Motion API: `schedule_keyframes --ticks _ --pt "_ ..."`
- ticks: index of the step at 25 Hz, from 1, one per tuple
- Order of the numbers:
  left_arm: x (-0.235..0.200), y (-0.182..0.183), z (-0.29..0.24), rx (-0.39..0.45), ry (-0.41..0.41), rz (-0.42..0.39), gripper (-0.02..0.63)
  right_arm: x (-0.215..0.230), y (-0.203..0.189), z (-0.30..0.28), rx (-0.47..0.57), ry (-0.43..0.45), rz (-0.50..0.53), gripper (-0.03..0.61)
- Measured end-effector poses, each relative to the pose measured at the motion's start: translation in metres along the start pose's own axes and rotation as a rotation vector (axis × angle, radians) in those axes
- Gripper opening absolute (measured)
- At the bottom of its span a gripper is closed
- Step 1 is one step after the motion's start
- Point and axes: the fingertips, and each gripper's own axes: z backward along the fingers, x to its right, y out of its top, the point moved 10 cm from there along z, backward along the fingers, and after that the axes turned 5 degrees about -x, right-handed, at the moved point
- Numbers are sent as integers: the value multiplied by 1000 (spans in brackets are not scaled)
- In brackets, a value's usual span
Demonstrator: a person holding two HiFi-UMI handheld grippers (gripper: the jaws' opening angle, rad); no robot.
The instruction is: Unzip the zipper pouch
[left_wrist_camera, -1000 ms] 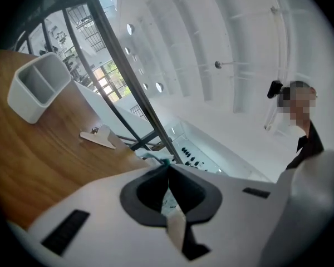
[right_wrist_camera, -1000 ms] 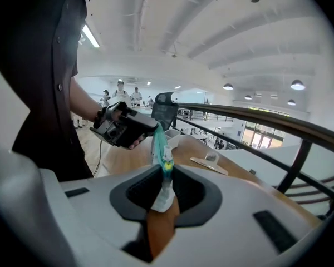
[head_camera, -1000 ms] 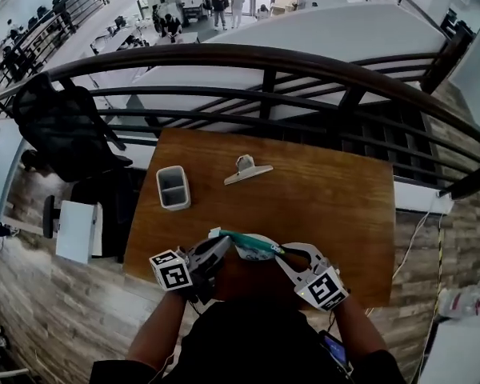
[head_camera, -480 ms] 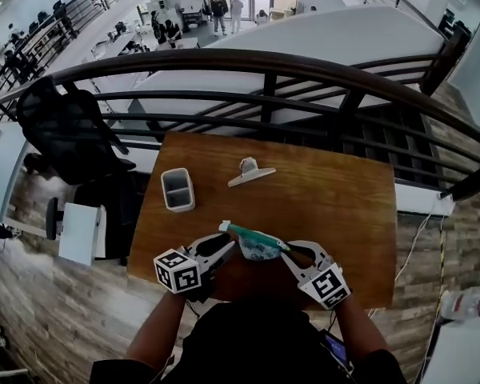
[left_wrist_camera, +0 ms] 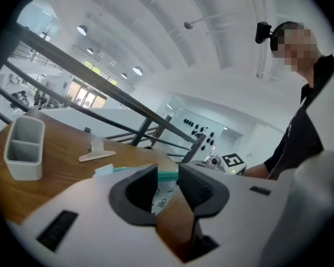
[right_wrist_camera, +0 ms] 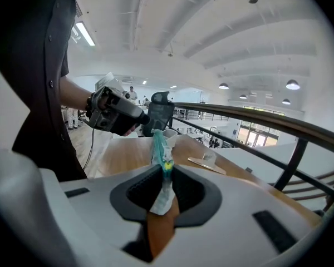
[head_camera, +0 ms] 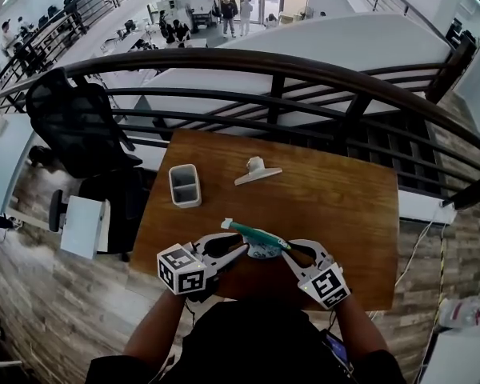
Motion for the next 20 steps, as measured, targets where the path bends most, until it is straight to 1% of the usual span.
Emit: schedule_keyframes --ticks 3,6,9,12,15,16,20 --pt "11 6 -22 -22 -56 -9 116 0 2 -1 -1 4 18 52" --pt "18 10 -39 -51 -81 -20 112 2 4 -1 0 1 42 52" --pt "14 12 -50 -67 -99 32 112 4 6 -3 3 -5 55 52" --pt "9 10 -58 -97 -126 114 114 5 9 -3 2 -9 76 52" --pt "6 8 -67 -115 -167 192 127 6 12 -2 -4 -25 124 51" --pt "6 8 -69 -119 -171 206 138 6 14 -1 -6 -30 139 51" --pt "4 8 -72 -131 -159 214 138 7 17 -1 -8 -26 159 51"
